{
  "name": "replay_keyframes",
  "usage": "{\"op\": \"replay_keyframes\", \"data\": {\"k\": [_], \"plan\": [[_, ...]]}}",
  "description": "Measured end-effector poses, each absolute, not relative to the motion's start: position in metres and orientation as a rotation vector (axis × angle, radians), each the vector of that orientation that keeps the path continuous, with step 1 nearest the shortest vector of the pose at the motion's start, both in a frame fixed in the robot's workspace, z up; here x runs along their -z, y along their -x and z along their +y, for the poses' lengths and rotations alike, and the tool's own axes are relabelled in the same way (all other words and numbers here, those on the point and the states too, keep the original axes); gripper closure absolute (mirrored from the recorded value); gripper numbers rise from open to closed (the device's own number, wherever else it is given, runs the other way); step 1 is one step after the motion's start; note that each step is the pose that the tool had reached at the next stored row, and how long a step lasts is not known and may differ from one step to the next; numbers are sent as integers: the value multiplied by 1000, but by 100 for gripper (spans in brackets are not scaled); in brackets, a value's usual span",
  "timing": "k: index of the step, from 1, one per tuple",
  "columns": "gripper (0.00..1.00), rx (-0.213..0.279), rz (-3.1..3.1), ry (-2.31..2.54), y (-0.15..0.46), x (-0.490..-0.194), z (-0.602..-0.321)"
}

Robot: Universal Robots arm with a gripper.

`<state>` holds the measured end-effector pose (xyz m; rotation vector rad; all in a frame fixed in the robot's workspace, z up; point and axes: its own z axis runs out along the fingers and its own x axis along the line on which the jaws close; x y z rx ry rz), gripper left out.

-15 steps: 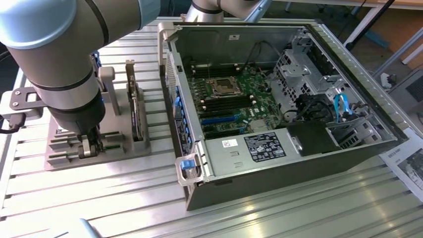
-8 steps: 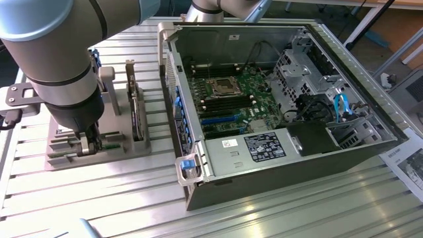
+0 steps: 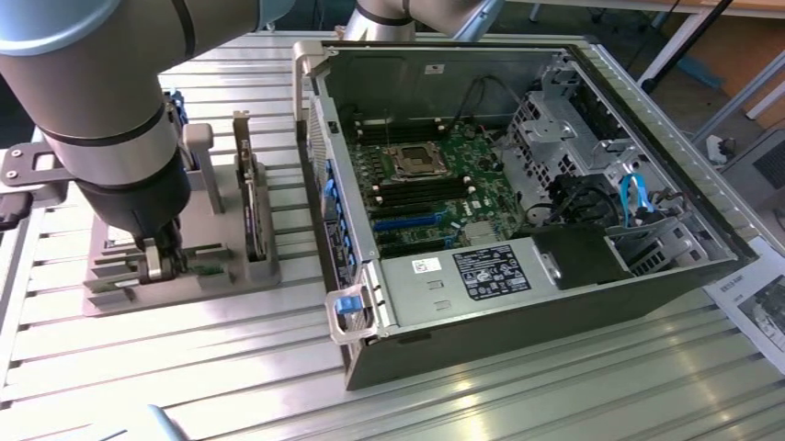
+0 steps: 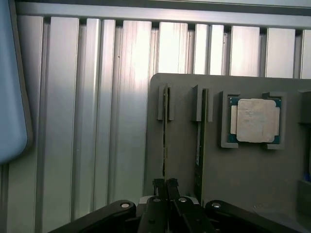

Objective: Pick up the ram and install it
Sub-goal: 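Pick up the ram and move it above insertion slot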

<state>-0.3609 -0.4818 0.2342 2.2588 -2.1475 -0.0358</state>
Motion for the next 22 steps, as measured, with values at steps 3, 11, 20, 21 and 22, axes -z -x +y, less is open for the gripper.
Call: {"op": "replay_keyframes", "data": {"k": [3,11,20,21,22], "plan": [[88,36,-2148,-2259,361,-239,-482],[88,36,-2148,-2259,361,-250,-482],[88,36,-2158,-2249,361,-263,-482],[88,36,-2159,-2248,361,-266,-482],[88,36,-2159,-2248,361,-268,-482]]}}
